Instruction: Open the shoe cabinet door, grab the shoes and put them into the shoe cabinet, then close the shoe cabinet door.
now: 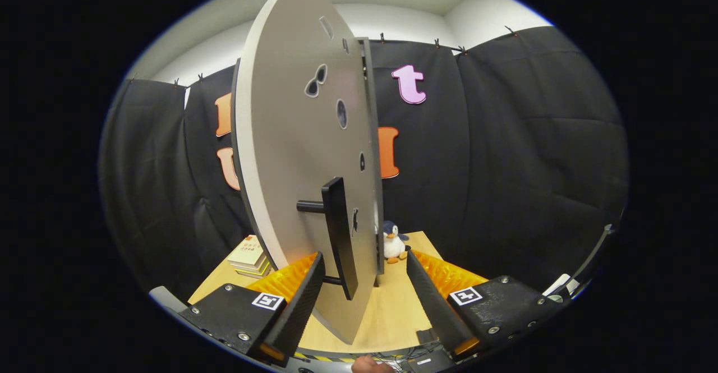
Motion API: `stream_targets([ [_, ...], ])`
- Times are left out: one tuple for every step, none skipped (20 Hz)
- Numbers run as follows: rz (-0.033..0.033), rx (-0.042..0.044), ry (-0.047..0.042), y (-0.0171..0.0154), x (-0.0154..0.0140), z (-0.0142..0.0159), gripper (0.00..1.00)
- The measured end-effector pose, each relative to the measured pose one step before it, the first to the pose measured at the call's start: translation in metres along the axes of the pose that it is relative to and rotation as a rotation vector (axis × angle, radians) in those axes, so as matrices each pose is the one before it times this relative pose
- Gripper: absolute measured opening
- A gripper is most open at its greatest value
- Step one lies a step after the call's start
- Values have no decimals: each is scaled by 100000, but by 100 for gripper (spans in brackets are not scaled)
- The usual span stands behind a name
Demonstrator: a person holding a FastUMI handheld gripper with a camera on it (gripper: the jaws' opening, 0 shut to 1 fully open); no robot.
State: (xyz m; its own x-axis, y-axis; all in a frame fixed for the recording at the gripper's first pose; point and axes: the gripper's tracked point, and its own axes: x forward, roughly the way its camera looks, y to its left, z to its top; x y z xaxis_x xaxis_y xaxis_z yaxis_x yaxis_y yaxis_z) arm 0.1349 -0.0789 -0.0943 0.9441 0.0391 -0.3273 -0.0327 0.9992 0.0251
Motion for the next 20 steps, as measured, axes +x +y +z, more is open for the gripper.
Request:
stream_targets([
  [-46, 7, 119, 1075, 184, 113, 92],
  [-123, -217, 183, 1026, 204, 81, 92],
  [-228, -90, 160, 966, 344, -68, 92],
  [-64, 110, 224, 964, 345, 123, 92],
  [350, 250, 361, 960, 334, 190, 92],
  [581, 303, 194, 981, 340, 62, 92],
  [625, 148, -5, 915, 445, 55, 93],
  [819, -26, -81, 1022, 417, 210, 93],
  [971, -269, 126, 989, 541, -1, 93],
  [1376, -274, 289, 1039, 570, 122, 93],
  [1525, -155, 72, 1280, 397, 155, 93],
  [1019, -66, -164, 1126, 687, 218, 94],
  [537, -205, -484, 883, 768, 459, 94],
  [421, -258, 64, 768, 776, 315, 94],
  [1403, -105, 118, 804, 899, -203, 94],
  [1158, -234, 278, 707, 786, 166, 94],
  [1145, -434, 268, 622, 915, 57, 94],
  [715, -434, 117, 631, 924, 80, 95],
  [513, -371, 188, 499, 872, 180, 95],
  [1226, -356, 470, 620, 901, 95, 95],
])
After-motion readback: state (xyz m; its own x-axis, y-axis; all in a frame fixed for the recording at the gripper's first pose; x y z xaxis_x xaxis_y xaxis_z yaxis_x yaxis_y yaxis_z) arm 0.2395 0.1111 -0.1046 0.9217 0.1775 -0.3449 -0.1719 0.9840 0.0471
